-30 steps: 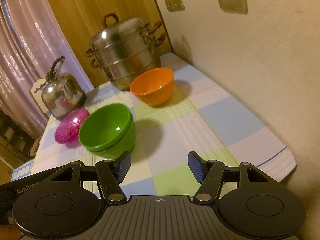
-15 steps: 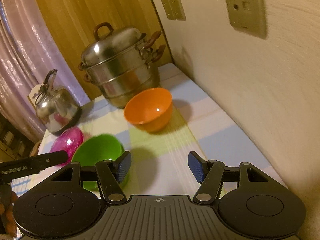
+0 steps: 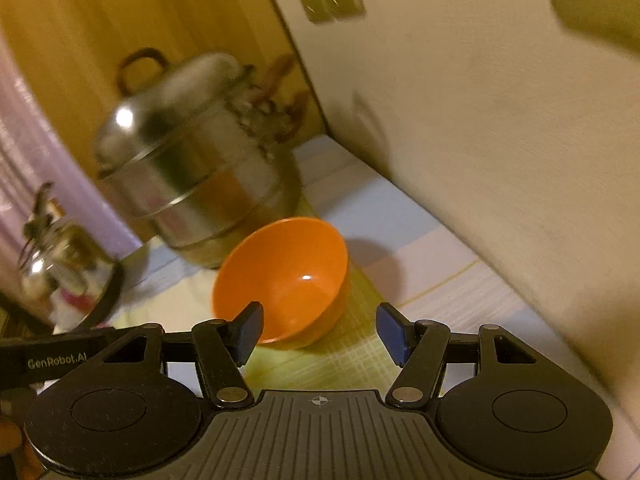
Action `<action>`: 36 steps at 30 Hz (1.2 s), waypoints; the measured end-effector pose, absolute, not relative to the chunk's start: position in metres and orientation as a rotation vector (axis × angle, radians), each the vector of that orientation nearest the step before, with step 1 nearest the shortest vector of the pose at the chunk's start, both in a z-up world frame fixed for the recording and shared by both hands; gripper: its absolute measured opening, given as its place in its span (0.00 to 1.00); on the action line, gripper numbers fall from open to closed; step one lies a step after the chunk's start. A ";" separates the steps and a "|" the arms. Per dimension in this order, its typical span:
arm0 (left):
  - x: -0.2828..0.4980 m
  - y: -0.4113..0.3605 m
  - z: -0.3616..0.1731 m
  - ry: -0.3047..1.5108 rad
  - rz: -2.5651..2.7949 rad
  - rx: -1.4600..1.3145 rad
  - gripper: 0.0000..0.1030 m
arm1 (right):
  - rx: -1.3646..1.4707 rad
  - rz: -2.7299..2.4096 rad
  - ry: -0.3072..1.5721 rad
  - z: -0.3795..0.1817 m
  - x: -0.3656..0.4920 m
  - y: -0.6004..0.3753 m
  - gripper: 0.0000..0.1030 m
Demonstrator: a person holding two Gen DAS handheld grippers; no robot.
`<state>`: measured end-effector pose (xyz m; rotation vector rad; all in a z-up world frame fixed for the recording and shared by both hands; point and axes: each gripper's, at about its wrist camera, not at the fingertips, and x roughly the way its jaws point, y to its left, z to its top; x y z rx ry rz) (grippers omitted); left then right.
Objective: Organize plates and bowls
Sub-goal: 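Move both grippers toward the orange bowl beside the steamer pot, then close the left gripper on the orange bowl rim while the right gripper grips it too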
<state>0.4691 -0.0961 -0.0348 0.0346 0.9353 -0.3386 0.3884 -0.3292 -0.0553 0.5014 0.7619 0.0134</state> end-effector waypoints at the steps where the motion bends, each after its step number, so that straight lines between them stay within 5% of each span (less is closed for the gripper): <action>1: 0.476 -0.098 -0.040 0.943 -0.342 0.034 0.63 | 0.519 0.008 0.771 -0.062 0.396 -0.330 0.61; 11: 0.533 -0.119 -0.077 0.992 -0.357 0.024 0.53 | 0.576 -0.002 0.783 -0.097 0.436 -0.338 0.61; 15: 0.547 -0.122 -0.086 1.015 -0.360 0.005 0.40 | 0.561 0.002 0.798 -0.105 0.447 -0.333 0.60; 18: 0.552 -0.123 -0.090 1.023 -0.373 -0.019 0.35 | 0.566 0.005 0.817 -0.111 0.453 -0.333 0.51; 26: 0.559 -0.127 -0.098 1.040 -0.375 -0.018 0.18 | 0.539 0.010 0.840 -0.123 0.464 -0.327 0.46; 36: 0.556 -0.128 -0.099 1.036 -0.357 0.009 0.10 | 0.545 0.004 0.858 -0.130 0.470 -0.326 0.27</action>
